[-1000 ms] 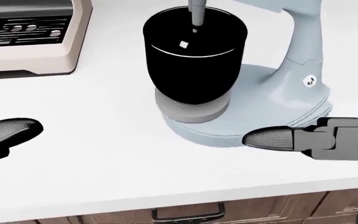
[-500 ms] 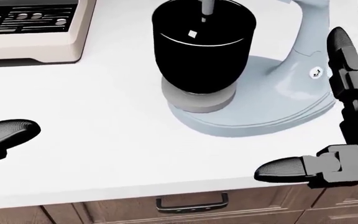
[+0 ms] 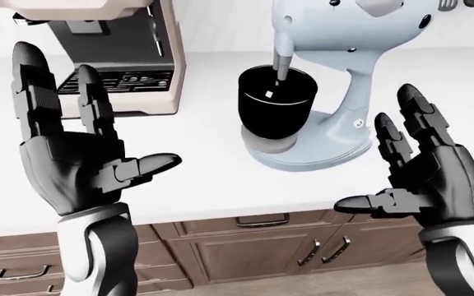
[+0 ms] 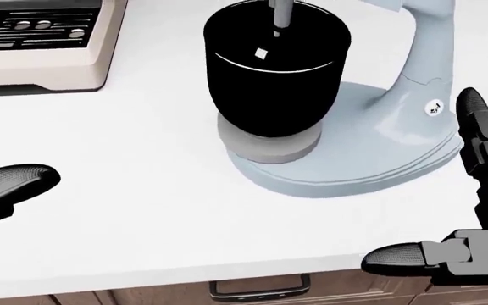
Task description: Open the stand mixer head.
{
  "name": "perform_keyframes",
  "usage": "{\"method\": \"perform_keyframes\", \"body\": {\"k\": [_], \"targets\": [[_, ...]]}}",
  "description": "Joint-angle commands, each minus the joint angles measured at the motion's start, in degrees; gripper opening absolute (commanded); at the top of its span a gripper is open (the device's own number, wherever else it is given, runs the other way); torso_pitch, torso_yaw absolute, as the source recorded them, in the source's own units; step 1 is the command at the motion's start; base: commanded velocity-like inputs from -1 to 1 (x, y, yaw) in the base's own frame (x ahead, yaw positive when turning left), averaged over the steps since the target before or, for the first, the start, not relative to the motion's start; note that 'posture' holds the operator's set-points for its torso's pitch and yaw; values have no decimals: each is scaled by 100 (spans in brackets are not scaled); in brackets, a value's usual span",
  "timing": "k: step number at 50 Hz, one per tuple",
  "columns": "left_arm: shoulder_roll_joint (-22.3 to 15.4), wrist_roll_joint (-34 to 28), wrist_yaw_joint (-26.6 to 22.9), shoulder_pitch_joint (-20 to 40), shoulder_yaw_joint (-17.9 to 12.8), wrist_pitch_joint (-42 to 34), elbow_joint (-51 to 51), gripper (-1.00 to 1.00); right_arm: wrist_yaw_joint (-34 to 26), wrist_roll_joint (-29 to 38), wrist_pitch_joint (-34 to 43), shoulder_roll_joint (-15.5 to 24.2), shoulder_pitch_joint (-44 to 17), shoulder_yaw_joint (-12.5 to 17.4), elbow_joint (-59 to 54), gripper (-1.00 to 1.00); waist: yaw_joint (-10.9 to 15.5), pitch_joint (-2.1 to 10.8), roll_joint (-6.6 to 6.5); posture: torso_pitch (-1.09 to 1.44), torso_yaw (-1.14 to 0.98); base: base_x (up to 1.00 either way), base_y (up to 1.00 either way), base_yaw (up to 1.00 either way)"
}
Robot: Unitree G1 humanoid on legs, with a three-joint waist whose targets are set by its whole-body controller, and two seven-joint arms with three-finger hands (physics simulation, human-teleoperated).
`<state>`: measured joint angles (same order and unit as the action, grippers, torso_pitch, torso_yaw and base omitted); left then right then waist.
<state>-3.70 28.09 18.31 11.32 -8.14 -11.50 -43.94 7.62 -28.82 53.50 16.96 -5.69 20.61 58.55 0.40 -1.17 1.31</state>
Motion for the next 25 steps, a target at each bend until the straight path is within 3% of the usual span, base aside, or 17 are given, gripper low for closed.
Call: {"method": "perform_keyframes", "body": {"k": [1,11,25], "targets": [[-18,-6,-56,95,11,117,-158,100,-50,41,-149,42,-82,50,145,100,1,91,4,0,0,0,0,0],[-56,20,-43,155,-34,106,-122,100,-629,556,134,-344,-137,-86,145,100,-7,90,-15,0,0,0,0,0],[-82,26,-37,168,-69,131,-88,100,-1442,1603,-270,-865,52,-328,-171,100,-18,82,-54,0,0,0,0,0]]}}
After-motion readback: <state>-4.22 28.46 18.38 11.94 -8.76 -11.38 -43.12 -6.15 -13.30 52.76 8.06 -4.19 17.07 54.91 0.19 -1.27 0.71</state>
